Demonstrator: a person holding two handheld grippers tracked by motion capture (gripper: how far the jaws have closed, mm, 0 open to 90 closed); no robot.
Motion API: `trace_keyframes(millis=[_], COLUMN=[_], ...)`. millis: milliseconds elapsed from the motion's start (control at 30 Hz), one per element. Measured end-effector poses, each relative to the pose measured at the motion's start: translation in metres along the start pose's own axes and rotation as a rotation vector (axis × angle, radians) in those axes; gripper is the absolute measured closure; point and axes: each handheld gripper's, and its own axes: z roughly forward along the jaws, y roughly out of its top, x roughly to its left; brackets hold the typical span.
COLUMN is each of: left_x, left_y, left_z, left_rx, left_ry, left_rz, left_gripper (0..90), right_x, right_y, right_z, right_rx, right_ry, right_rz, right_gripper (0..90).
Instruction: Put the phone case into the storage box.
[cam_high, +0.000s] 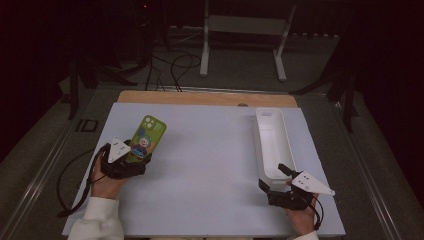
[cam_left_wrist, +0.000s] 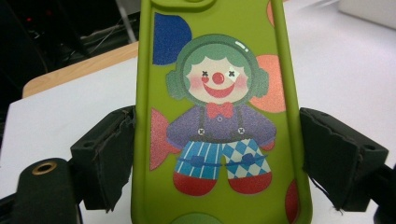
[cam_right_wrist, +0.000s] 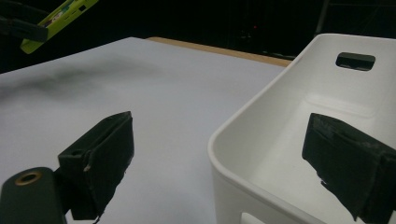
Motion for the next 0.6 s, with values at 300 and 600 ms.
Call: trace_keyframes(millis=[300, 600], left_x=[-0.008, -0.023], left_y=[0.004, 0.011], left_z=[-0.004, -0.004], left_rx=[-0.024, -0.037], left_ry=[-0.012, -0.037], left_rz=[0.002, 0.030], left_gripper=[16.0, 16.0], right_x=[0.000, 0.000], right_y=[0.001, 0.003], right_z=[0.000, -0.001], right_rx=[-0.006, -0.008], right_ry=[0.005, 0.009], right_rz=[0.003, 0.006], right_gripper=[8.9, 8.9])
